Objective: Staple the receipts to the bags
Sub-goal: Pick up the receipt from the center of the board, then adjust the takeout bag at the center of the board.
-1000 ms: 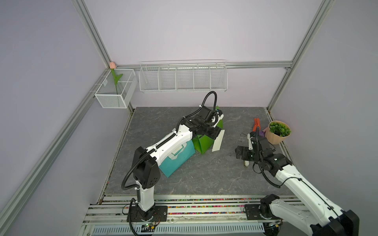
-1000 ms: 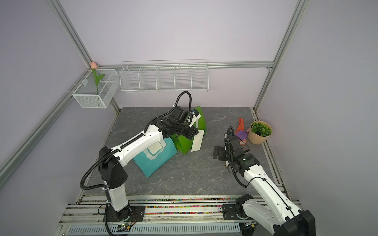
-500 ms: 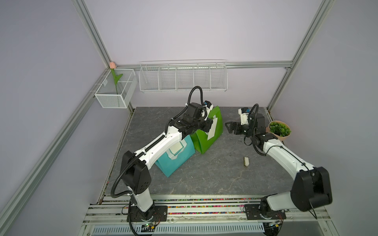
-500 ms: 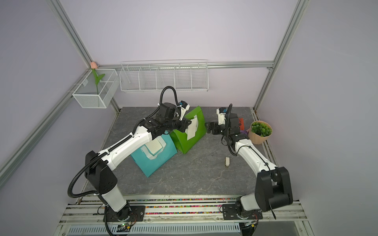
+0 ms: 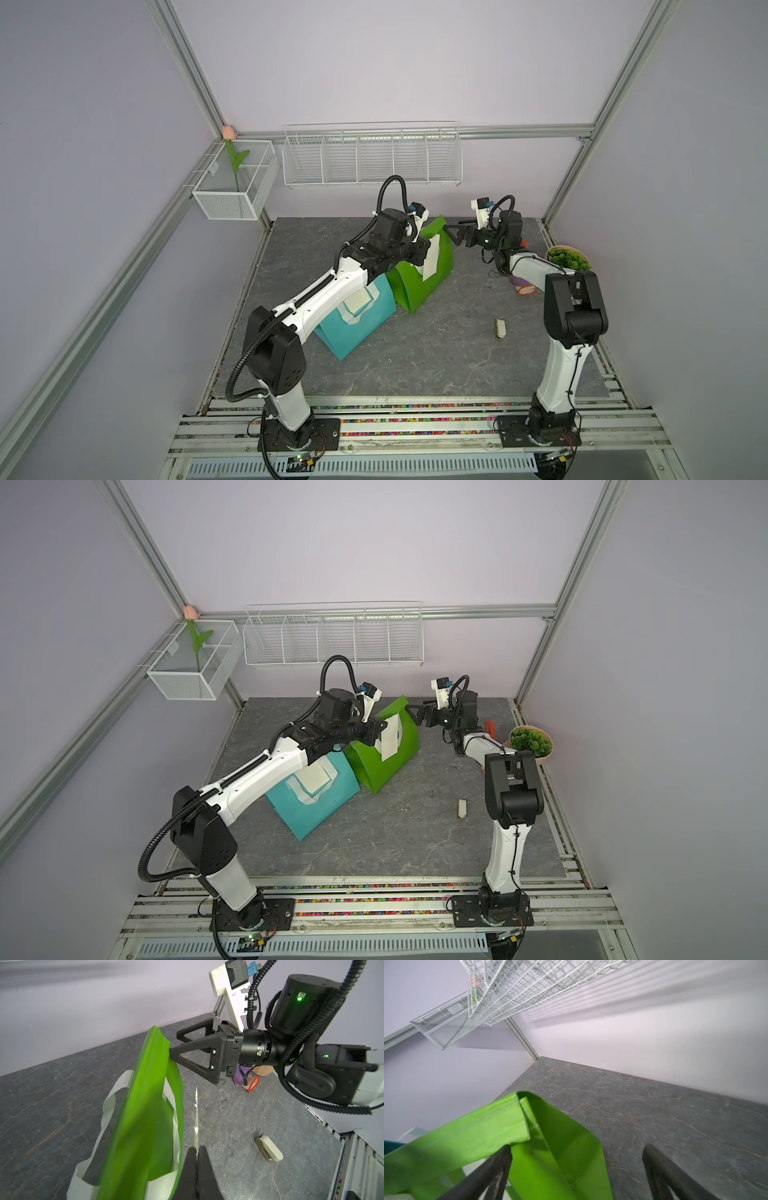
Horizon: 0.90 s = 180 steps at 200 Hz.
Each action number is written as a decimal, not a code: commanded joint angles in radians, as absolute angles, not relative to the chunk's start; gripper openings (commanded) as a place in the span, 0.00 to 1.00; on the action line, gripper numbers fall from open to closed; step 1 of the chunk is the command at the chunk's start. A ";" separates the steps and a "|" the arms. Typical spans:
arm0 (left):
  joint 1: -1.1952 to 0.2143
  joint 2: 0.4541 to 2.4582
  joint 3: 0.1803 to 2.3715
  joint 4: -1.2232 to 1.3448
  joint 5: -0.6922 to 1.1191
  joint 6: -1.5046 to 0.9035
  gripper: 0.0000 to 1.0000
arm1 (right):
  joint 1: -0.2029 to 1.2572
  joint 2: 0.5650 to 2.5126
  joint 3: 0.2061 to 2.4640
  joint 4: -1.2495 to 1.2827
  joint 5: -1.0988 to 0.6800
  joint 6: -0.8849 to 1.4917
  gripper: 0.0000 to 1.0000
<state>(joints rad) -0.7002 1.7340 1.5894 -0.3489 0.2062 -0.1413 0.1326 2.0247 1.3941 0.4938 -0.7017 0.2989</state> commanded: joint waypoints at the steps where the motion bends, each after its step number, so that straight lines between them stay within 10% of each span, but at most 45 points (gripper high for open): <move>1: -0.696 1.696 1.579 -0.347 0.205 -0.131 0.00 | 0.135 2.040 1.448 0.600 -0.831 0.341 0.98; 180: -0.674 1.655 1.511 -0.335 0.190 -0.116 0.00 | 0.181 1.940 1.295 0.598 -0.890 0.374 0.39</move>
<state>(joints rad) -0.6884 1.6947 1.5269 -0.3492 0.1982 -0.1261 0.1703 2.0380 1.3445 0.5743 -0.8944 0.3912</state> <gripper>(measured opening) 0.047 0.413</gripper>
